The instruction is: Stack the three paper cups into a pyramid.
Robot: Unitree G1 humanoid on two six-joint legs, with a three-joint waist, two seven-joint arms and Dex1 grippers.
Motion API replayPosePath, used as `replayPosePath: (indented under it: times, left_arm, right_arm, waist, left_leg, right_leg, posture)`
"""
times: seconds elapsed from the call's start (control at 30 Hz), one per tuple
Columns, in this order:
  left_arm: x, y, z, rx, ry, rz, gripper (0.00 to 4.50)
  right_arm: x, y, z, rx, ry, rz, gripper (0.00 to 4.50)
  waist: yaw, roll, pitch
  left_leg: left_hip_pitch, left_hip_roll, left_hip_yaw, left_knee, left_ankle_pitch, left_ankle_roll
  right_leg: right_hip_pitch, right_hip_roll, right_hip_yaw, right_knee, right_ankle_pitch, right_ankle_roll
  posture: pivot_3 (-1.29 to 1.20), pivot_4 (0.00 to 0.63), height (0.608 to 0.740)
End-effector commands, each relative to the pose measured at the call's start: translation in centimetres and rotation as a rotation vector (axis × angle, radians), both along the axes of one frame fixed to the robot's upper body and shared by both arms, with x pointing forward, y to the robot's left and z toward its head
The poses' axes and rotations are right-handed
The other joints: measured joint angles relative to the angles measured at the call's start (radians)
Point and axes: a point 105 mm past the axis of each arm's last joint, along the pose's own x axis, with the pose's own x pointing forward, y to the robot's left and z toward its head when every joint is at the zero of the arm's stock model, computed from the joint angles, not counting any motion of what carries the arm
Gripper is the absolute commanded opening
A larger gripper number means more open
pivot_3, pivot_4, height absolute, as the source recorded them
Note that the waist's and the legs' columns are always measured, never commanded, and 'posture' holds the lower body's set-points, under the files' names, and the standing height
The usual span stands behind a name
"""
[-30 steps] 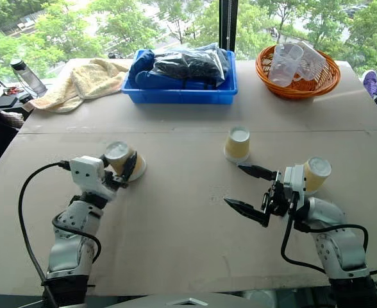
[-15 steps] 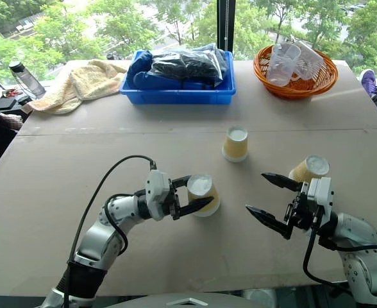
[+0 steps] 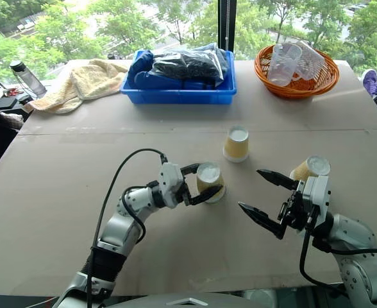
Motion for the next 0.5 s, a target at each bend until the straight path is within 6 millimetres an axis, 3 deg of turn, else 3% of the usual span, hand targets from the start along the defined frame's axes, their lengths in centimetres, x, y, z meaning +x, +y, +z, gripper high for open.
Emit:
replayPosePath:
  times: [0.03, 0.17, 0.37, 0.5]
  left_arm:
    - [-0.3, 0.5, 2.6, -0.069, -0.068, 0.003, 4.41]
    - [-1.9, 1.7, 4.7, -0.093, -0.059, -0.036, 4.41]
    - [-3.2, 5.9, 8.8, -0.092, -0.073, 0.031, 4.41]
    - [-3.6, 8.7, 9.2, 0.005, -0.049, 0.060, 4.41]
  right_arm:
    - [0.1, 0.1, 1.2, 0.027, -0.041, -0.023, 4.50]
    - [1.8, -0.2, 0.9, 0.014, -0.027, -0.126, 4.50]
    - [4.9, -0.4, 0.8, -0.007, 0.001, -0.254, 4.50]
    - [7.6, 0.2, 0.6, -0.029, 0.006, -0.297, 4.50]
  waist:
    - [0.000, 0.000, 0.000]
    - [-0.005, 0.000, 0.000]
    - [-0.006, 0.002, 0.001]
    - [-0.010, 0.002, 0.002]
  left_leg:
    - [0.000, 0.000, 0.000, 0.000, 0.000, 0.000]
    - [0.000, 0.000, 0.000, 0.000, 0.000, 0.000]
    - [0.000, 0.001, 0.000, 0.000, 0.000, -0.001]
    - [0.000, 0.000, 0.000, 0.001, 0.000, -0.001]
  right_leg:
    - [0.000, 0.000, 0.000, 0.000, 0.000, 0.000]
    - [0.000, 0.000, 0.000, 0.000, 0.000, 0.000]
    - [0.000, 0.000, 0.000, 0.000, 0.000, 0.000]
    - [0.000, 0.001, 0.000, 0.000, 0.000, 0.000]
  posture:
    - [0.00, 0.150, 0.740]
    - [0.00, 0.150, 0.740]
    - [0.00, 0.150, 0.740]
    - [0.00, 0.150, 0.740]
